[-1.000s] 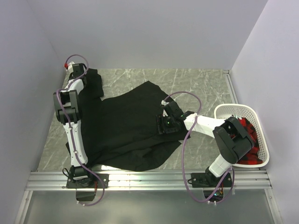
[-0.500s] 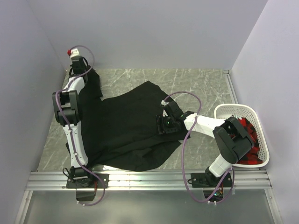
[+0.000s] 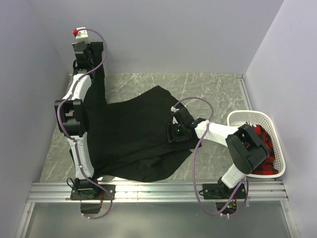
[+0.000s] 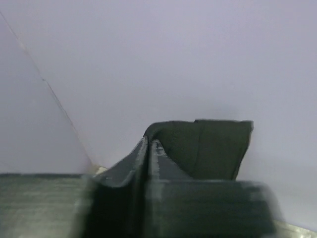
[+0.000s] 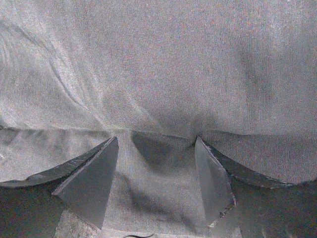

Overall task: Fold and stack the long sleeve shirts
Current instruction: Flatten the shirt out

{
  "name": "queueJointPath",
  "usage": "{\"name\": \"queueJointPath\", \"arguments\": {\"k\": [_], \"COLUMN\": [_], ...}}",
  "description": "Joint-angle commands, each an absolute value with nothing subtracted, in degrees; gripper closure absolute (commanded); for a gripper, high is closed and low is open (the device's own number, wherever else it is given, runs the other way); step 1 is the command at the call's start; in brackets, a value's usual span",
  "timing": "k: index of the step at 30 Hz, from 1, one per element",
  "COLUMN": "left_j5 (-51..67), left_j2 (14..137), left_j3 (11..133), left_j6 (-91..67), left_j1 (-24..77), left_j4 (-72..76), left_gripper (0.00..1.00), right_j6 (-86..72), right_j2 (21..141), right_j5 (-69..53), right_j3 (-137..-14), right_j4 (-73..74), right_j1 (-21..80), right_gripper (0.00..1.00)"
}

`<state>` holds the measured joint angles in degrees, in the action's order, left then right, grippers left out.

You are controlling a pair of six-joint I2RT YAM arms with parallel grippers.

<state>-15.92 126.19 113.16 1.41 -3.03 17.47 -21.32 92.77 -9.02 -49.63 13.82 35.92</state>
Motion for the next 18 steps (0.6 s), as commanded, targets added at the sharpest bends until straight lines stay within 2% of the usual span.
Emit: {"name": "queueJointPath", "arguments": {"k": [1,6,8,12,13,15,18], "left_j5": [-15.73,-19.06,-21.26,-25.31,-26.18,-25.67,-25.58], "left_j2": [124.63,127.87,129.98,129.21,128.16,123.77,117.0], "left_j3": [114.61,114.08,115.83,114.97,112.79,109.97,103.73], "left_j6": [5.53,4.49,3.26,0.45,-3.65,-7.98,-17.55], "left_j1": [-3.25,-3.86,-4.3,-4.4,-4.39,-4.4,-4.22], "left_j4": [21.88,21.98,19.87,16.36,15.48,11.44,3.03], "left_gripper": [0.84,0.73,0.72,0.54,0.44,0.31,0.2], "right_j6": [-21.09,-21.0,-21.01,-20.83,-20.66,-20.39,-20.21], "right_j2": [93.87,93.34,92.64,90.97,90.27,89.56,89.03], "right_j5": [-9.05,-8.79,-8.53,-7.04,-6.51,-5.02,-2.74], "right_j3": [-49.92,-49.92,-49.75,-49.39,-49.57,-49.83,-50.8], "right_j4": [16.79,16.96,17.14,17.23,17.31,17.49,18.19], "right_j1": [36.83,36.91,36.91,36.91,37.0,36.91,36.91], "right_gripper": [0.29,0.29,0.29,0.28,0.28,0.27,0.26]}}
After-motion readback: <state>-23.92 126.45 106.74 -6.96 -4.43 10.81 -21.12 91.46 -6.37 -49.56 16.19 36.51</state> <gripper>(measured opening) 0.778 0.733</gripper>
